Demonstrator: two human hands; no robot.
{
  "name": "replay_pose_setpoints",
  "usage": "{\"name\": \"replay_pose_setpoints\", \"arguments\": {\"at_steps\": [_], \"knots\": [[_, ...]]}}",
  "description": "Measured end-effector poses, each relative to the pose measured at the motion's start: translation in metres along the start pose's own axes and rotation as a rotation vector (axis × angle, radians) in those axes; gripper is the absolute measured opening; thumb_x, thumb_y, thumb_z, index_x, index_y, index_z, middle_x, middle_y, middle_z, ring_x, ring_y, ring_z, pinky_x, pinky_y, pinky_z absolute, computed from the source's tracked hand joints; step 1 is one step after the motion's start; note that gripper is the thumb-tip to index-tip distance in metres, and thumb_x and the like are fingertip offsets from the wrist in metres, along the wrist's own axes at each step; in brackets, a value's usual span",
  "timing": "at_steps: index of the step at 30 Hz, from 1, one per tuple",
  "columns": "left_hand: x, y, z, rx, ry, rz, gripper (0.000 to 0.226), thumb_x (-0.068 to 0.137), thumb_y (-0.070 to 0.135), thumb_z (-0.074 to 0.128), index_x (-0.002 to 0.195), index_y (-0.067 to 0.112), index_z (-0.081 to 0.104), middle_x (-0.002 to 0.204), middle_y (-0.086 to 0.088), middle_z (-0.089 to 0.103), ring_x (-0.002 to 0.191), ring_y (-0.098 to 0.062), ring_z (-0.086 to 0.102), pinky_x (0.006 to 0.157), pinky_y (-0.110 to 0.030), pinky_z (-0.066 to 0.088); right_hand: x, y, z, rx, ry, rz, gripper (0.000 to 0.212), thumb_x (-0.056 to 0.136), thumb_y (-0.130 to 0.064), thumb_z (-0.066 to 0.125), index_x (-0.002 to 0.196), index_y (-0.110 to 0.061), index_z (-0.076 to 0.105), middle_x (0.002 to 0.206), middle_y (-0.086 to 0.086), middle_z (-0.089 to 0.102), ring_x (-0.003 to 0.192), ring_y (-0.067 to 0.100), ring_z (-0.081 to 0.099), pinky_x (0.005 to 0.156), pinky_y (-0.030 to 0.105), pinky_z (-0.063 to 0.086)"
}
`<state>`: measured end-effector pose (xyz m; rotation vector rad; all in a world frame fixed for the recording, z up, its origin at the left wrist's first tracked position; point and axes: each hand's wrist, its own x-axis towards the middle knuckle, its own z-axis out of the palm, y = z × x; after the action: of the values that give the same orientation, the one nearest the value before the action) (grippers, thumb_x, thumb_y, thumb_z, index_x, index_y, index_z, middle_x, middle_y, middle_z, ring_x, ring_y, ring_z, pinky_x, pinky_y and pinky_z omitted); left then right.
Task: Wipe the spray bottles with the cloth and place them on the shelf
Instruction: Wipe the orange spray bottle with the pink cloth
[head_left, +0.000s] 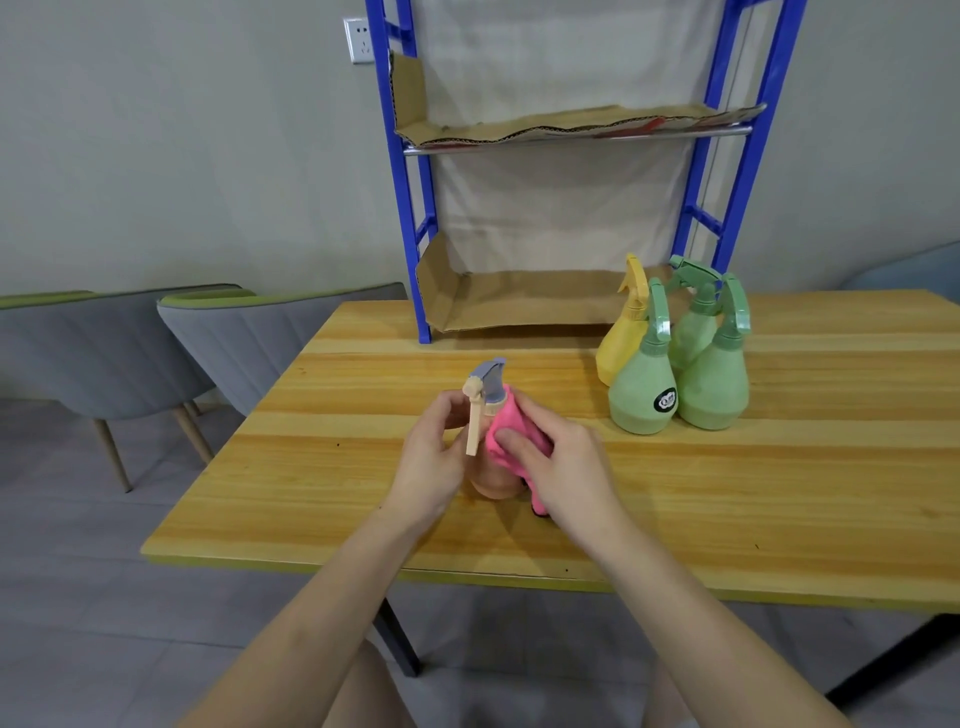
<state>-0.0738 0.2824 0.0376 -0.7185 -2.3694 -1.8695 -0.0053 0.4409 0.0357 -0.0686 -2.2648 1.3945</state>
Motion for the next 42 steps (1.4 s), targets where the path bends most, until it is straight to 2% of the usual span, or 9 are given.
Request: {"name": "replay_pose_setpoints", "arguments": {"at_steps": [3, 10, 13, 17, 22, 26, 32, 36, 42], "knots": [[-0.003, -0.001, 0.001, -0.01, 0.007, 0.025, 0.019, 0.103, 0.019, 0.065, 0.121, 0.024, 0.067, 0.112, 0.011, 0.073, 0.11, -0.008, 0.067, 0.094, -0.029, 0.053, -0.008, 0.01, -0.002, -0.035, 0.0, 0.025, 0.054, 0.097, -0.032, 0.074, 0.148, -0.041, 0.057, 0.091, 0.0, 0.079, 0.077, 0.017, 0.07, 0.072, 0.03, 0.056], [-0.004, -0.002, 0.001, -0.004, 0.016, -0.012, 0.016, 0.105, 0.026, 0.062, 0.117, 0.036, 0.066, 0.11, 0.018, 0.073, 0.107, -0.003, 0.067, 0.087, -0.021, 0.051, -0.016, 0.026, -0.016, -0.214, -0.087, 0.081, 0.057, 0.096, -0.036, 0.075, 0.149, -0.028, 0.057, 0.098, -0.001, 0.079, 0.084, 0.015, 0.068, 0.078, 0.03, 0.054], [-0.009, 0.0, 0.002, -0.035, -0.009, 0.003, 0.026, 0.104, 0.027, 0.063, 0.13, 0.025, 0.067, 0.119, 0.012, 0.074, 0.114, -0.006, 0.068, 0.093, -0.024, 0.055, -0.01, 0.012, -0.015, -0.121, -0.069, 0.058, 0.055, 0.096, -0.034, 0.076, 0.147, -0.034, 0.059, 0.091, -0.006, 0.077, 0.077, 0.009, 0.065, 0.073, 0.022, 0.053], [-0.013, 0.003, 0.007, -0.114, -0.001, -0.001, 0.034, 0.102, 0.021, 0.064, 0.136, 0.014, 0.067, 0.124, 0.007, 0.075, 0.117, -0.002, 0.067, 0.093, -0.013, 0.05, -0.002, 0.0, -0.008, -0.015, -0.045, 0.019, 0.053, 0.097, -0.036, 0.075, 0.147, -0.04, 0.058, 0.116, -0.01, 0.078, 0.101, 0.005, 0.072, 0.086, 0.028, 0.06], [-0.01, -0.011, 0.008, -0.069, 0.049, -0.027, 0.035, 0.101, 0.021, 0.066, 0.135, 0.017, 0.066, 0.129, 0.007, 0.064, 0.118, 0.005, 0.061, 0.095, -0.014, 0.047, -0.016, 0.021, -0.012, -0.008, -0.061, 0.049, 0.053, 0.098, -0.03, 0.074, 0.145, -0.044, 0.057, 0.11, -0.004, 0.081, 0.097, 0.017, 0.074, 0.086, 0.032, 0.058], [-0.01, -0.016, 0.009, 0.014, 0.034, -0.013, 0.044, 0.102, 0.038, 0.062, 0.142, 0.021, 0.064, 0.14, 0.006, 0.055, 0.122, 0.015, 0.052, 0.093, -0.004, 0.042, -0.021, 0.031, -0.015, -0.115, -0.092, 0.101, 0.056, 0.098, -0.035, 0.073, 0.146, -0.051, 0.048, 0.105, -0.009, 0.08, 0.09, 0.008, 0.066, 0.08, 0.027, 0.053], [-0.008, -0.025, 0.01, 0.114, 0.045, -0.019, 0.058, 0.095, 0.072, 0.052, 0.145, 0.043, 0.058, 0.154, 0.011, 0.054, 0.151, -0.013, 0.04, 0.121, -0.05, 0.039, -0.01, 0.011, -0.012, -0.061, -0.055, 0.022, 0.056, 0.097, -0.033, 0.074, 0.148, -0.044, 0.053, 0.114, -0.005, 0.08, 0.099, 0.015, 0.073, 0.087, 0.028, 0.057], [-0.01, -0.018, 0.011, 0.068, 0.089, -0.007, 0.051, 0.097, 0.056, 0.056, 0.141, 0.031, 0.063, 0.138, 0.015, 0.066, 0.133, -0.004, 0.057, 0.114, -0.046, 0.047, -0.004, 0.002, -0.005, 0.006, -0.019, 0.01, 0.054, 0.096, -0.031, 0.075, 0.147, -0.041, 0.058, 0.12, -0.012, 0.077, 0.101, 0.002, 0.071, 0.089, 0.023, 0.057], [-0.014, -0.016, 0.012, 0.002, 0.148, -0.041, 0.018, 0.106, 0.031, 0.06, 0.121, 0.029, 0.067, 0.119, 0.016, 0.071, 0.114, -0.001, 0.064, 0.104, -0.041, 0.053, -0.015, 0.029, -0.012, -0.093, -0.088, 0.094, 0.055, 0.096, -0.032, 0.076, 0.147, -0.039, 0.057, 0.106, -0.003, 0.081, 0.099, 0.023, 0.071, 0.088, 0.037, 0.056]]}}
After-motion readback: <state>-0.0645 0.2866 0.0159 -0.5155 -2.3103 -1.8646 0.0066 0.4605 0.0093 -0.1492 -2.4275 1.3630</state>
